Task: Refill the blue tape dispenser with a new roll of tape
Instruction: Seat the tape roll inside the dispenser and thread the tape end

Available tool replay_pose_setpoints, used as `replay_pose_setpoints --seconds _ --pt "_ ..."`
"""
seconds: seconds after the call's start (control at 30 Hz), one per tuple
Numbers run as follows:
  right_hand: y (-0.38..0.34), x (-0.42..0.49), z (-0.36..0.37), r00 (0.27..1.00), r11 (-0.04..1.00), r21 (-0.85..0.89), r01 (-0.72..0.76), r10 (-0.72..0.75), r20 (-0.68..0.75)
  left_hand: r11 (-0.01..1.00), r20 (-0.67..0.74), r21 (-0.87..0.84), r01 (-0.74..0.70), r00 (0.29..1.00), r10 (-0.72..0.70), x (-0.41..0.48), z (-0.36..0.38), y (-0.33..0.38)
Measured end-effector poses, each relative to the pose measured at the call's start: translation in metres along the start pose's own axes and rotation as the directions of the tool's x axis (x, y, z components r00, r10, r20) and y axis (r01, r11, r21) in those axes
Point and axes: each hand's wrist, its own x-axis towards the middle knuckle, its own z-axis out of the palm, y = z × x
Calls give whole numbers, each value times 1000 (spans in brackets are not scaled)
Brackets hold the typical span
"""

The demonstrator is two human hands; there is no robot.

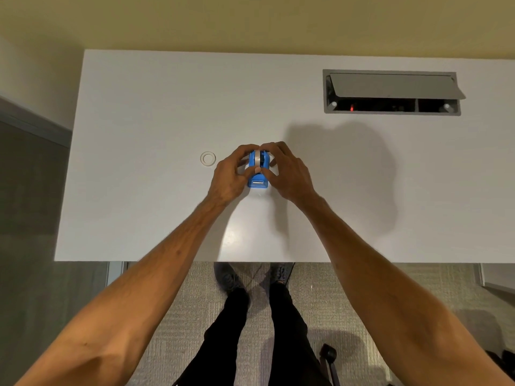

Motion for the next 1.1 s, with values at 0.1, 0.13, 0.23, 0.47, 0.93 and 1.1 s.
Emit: replay_pose_setpoints --seconds 0.1,0.13,0.23,0.47,0.93,1.1 --pt "0 -1 0 1000 1000 18 0 0 5 1000 20 27 -10 1000 9 -1 -2 1" --pt "0 -1 1 1000 999 34 -3 3 5 999 20 43 -19 1000 18 -1 -2 2" --pt "-1 -2 3 999 997 65 -33 33 6 993 16 106 -46 999 44 -2 -3 2" --pt "-2 0 3 999 995 98 -24 27 -33 986 -30 147 -73 996 78 -5 1 -1" --pt "-11 -1 2 998 996 70 -52 55 -36 994 -15 61 -88 996 89 -3 -1 -4" --pt "-11 -3 2 999 999 21 -38 38 0 994 -12 70 -90 996 91 -5 -2 -5"
